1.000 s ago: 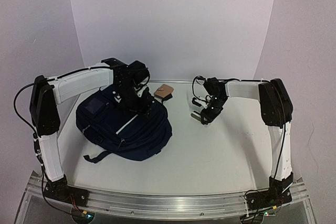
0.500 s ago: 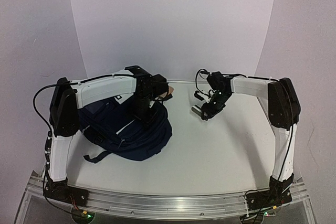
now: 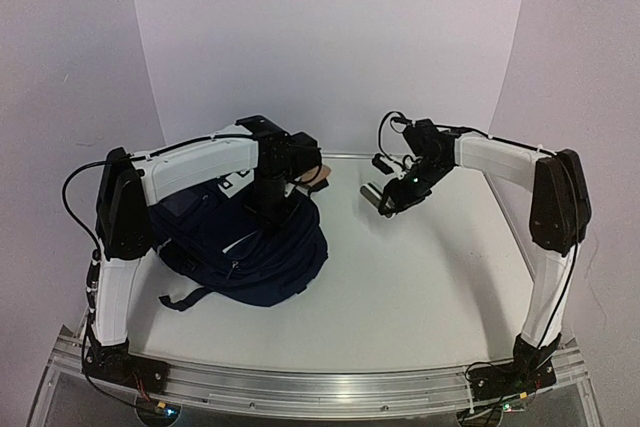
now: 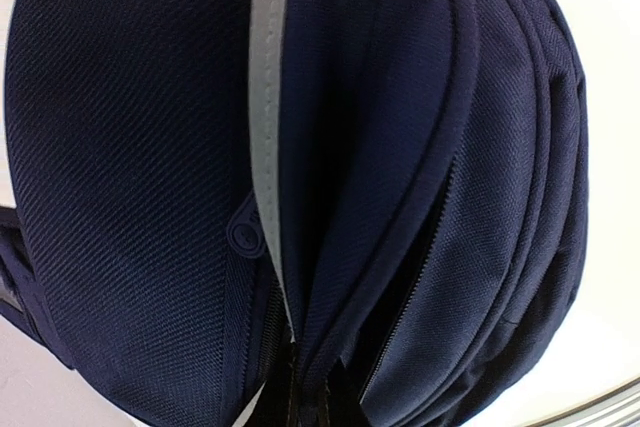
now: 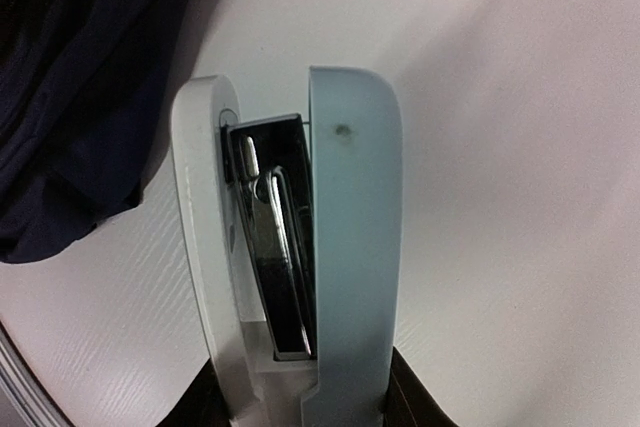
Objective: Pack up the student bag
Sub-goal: Pick up the stationery from the center of the board, then place the stationery in the student bag.
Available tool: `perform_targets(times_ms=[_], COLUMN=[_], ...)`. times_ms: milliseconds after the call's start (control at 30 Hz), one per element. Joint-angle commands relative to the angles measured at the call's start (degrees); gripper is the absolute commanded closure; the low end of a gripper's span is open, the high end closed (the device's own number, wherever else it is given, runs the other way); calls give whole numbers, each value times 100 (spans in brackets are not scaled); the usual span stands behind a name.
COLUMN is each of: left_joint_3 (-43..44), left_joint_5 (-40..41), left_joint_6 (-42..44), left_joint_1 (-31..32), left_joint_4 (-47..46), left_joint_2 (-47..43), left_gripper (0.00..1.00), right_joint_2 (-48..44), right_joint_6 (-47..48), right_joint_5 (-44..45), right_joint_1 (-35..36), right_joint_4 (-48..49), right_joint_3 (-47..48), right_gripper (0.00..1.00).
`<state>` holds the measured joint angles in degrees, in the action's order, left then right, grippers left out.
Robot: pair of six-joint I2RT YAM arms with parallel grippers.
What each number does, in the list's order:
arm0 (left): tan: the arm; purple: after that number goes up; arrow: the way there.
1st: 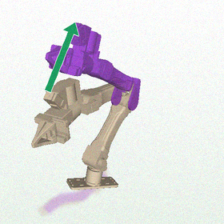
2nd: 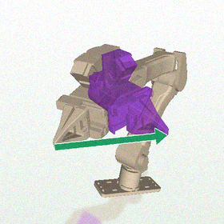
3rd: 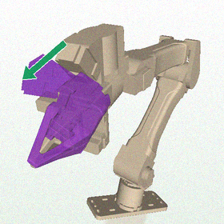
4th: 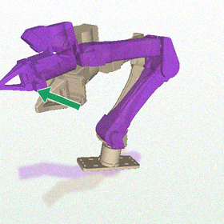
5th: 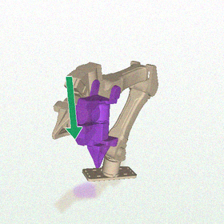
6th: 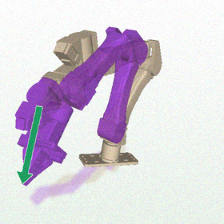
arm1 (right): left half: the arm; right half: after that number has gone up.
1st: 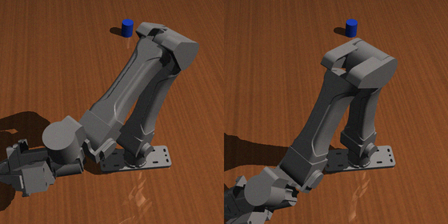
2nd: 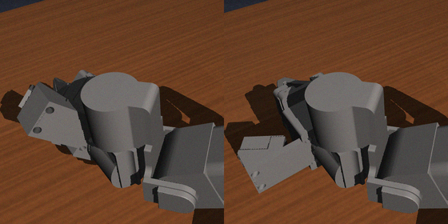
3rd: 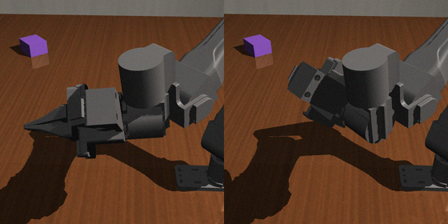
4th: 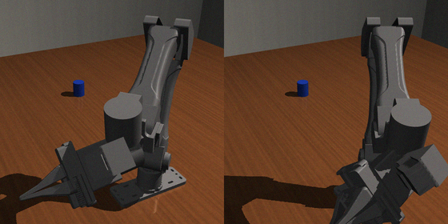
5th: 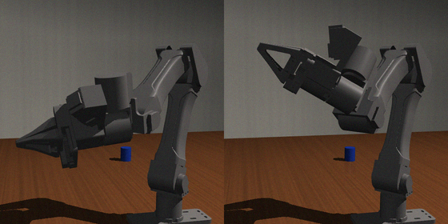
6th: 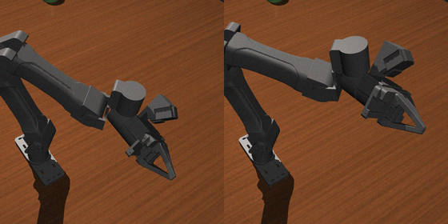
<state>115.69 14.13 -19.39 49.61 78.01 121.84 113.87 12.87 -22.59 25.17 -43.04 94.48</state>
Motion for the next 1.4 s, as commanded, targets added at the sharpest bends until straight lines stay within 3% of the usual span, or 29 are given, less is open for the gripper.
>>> perform_targets(times_ms=[0, 167, 300, 533, 767, 1133, 1233, 1367], left_joint_3=[560, 455, 36, -598, -710, -738, -774, -836], left_joint_5=[-26, -609, -1177, -1919, -2104, -2304, -2361, -2454], left_joint_6=[-211, -630, -1070, -1676, -1954, -2275, -2309, -2386], left_joint_1=[-95, -313, -549, -776, -792, -812, -828, -891], left_joint_4=[241, -559, -1338, -2502, -2916, -3487, -3538, -3645], left_joint_2=[-341, -762, -1129, -1579, -1644, -1616, -1611, -1655], left_gripper=[100, 100, 100, 100, 100, 100, 100, 100], right_joint_2=[-510, -759, -840, -491, 219, 919, 1088, 1210], right_joint_6=[-290, -855, -1195, -1880, -2297, -2594, -2516, -2591], right_joint_5=[-645, -1560, -1770, -1312, -855, -182, -215, -547], right_joint_1=[23, 81, 396, 1140, 1529, 1810, 1914, 1985], right_joint_4=[-81, -70, -19, 326, 358, 359, 367, 440], right_joint_3=[-27, -88, -68, 315, 1427, 2048, 2419, 2635], right_gripper=[79, 79, 79, 77, 77, 74, 69, 46])
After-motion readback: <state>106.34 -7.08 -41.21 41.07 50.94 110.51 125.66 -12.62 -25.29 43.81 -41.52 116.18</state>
